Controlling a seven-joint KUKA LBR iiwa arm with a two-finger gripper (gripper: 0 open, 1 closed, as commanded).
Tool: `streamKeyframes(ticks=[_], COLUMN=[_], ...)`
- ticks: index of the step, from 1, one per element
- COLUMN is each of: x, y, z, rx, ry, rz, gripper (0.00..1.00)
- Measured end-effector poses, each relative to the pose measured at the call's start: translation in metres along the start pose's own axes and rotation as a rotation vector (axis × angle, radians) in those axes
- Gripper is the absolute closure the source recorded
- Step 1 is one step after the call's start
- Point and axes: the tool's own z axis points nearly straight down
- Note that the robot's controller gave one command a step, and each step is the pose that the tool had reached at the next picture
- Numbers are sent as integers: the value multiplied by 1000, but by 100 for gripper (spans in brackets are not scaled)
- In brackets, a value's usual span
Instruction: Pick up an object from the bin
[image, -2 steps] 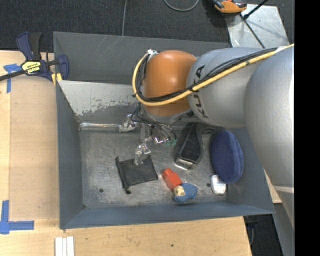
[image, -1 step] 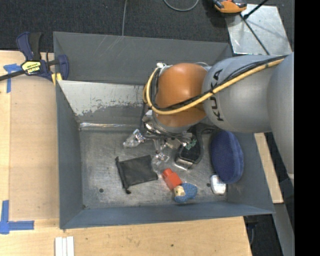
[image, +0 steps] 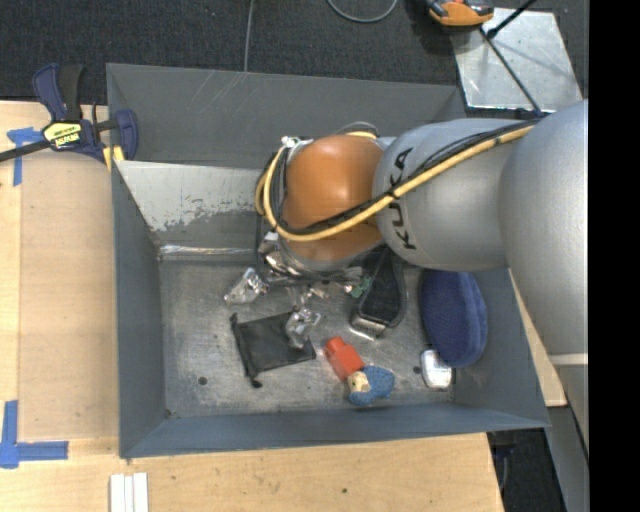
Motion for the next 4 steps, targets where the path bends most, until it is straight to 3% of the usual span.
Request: streamKeyframes(ticks=[1, 2, 3, 4], x=[28, 24, 32, 23], y=[14, 13, 34, 35], z=[-1, -4, -100, -154], rx=[5, 7, 1, 0], ry=[-16, -25, -11, -10], rz=[279, 277, 301, 281], gripper=[0, 100, 100, 100])
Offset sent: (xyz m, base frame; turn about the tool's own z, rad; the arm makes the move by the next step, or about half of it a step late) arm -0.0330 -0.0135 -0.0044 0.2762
